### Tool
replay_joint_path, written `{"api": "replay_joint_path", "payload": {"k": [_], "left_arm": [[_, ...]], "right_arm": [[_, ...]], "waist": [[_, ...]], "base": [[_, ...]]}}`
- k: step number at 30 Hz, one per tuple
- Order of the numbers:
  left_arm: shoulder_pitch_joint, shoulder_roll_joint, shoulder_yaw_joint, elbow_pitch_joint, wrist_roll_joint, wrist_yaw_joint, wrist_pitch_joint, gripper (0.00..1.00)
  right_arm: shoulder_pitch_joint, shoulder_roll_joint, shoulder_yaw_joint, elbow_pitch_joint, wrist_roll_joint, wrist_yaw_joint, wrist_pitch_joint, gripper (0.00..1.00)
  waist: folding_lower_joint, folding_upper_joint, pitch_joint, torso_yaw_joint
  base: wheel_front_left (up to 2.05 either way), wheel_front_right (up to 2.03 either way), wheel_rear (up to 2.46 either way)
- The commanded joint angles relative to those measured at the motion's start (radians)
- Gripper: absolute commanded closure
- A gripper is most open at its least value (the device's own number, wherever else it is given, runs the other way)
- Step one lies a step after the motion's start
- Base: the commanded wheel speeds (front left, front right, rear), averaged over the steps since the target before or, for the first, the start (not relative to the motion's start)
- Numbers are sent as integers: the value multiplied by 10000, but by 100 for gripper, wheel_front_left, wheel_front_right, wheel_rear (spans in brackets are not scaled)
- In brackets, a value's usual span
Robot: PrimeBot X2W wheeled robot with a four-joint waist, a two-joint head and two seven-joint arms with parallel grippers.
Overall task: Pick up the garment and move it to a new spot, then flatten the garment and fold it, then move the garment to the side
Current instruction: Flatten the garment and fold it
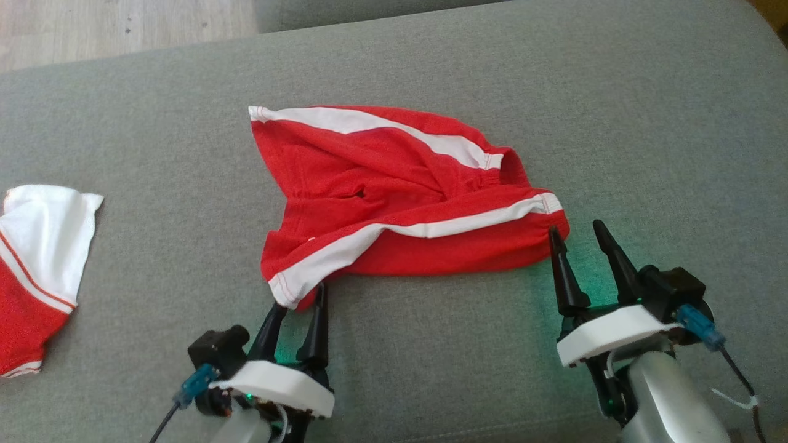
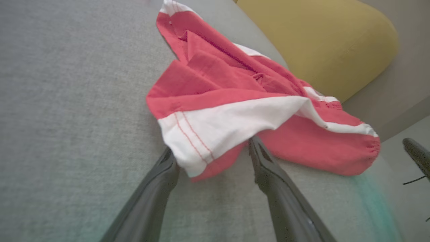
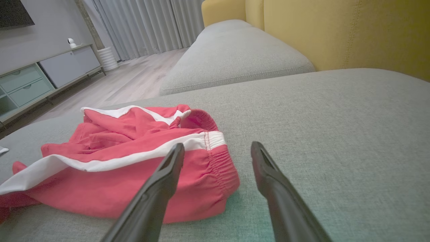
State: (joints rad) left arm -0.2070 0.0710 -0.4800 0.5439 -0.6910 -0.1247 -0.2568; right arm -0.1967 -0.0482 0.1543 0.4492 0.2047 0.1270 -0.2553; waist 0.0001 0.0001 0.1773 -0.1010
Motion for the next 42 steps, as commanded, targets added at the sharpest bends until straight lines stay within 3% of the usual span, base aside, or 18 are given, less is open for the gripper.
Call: {"api": "replay_joint_path", "payload": {"k": [1, 13, 14, 15, 16, 17, 18, 25, 32, 37, 42], "left_arm": [[-330, 93, 214, -360, -77, -58, -49, 0], [-8, 230, 369, -1506, 141, -59, -49, 0], [4, 226, 389, -1545, 136, -59, -49, 6], [14, 223, 408, -1572, 128, -59, -49, 25], [18, 223, 423, -1592, 129, -59, -49, 64], [18, 227, 416, -1614, 138, -59, -49, 92], [18, 232, 424, -1634, 147, -59, -49, 100], [45, 183, 954, -1756, 570, -59, -49, 100], [152, 96, 1215, -1691, 941, -59, -49, 100], [174, 22, 1334, -1579, 1102, -59, -49, 100], [180, -33, 1384, -1549, 1190, -59, -49, 100]], "right_arm": [[-339, -20, 194, -282, 52, 37, -65, 0], [-324, -20, 321, -218, 282, 37, -65, 0], [-335, -20, 312, -213, 293, 37, -65, 0], [-347, -20, 302, -212, 304, 37, -65, 0], [-358, -20, 292, -211, 315, 37, -65, 0], [-372, -20, 281, -215, 326, 37, -65, 0], [-387, -20, 256, -228, 361, 37, -65, 0], [-700, -20, 69, -159, 898, 37, -65, 0], [-1427, -32, 589, 1029, 2353, 37, -65, 0], [-2030, -392, 1622, 1839, 3907, 37, 308, 0], [-2403, -952, 2702, 1900, 5245, 37, 600, 0]], "waist": [[-1, -1, 2, 17], [-1, -1, -16, 68], [-1, -1, -10, 68], [-1, -1, -5, 67], [-1, -1, -1, 65], [-1, -1, 8, 62], [-1, -1, 18, 62], [-1, -1, 104, 133], [-1, -1, 126, 249], [-1, -1, 136, 335], [-1, -1, 149, 351]], "base": [[0, 0, 0], [0, 0, 0], [0, 0, 0], [0, 0, 0], [0, 0, 0], [0, 0, 0], [0, 0, 0], [0, 0, 0], [0, 0, 0], [0, 0, 0], [0, 0, 0]]}}
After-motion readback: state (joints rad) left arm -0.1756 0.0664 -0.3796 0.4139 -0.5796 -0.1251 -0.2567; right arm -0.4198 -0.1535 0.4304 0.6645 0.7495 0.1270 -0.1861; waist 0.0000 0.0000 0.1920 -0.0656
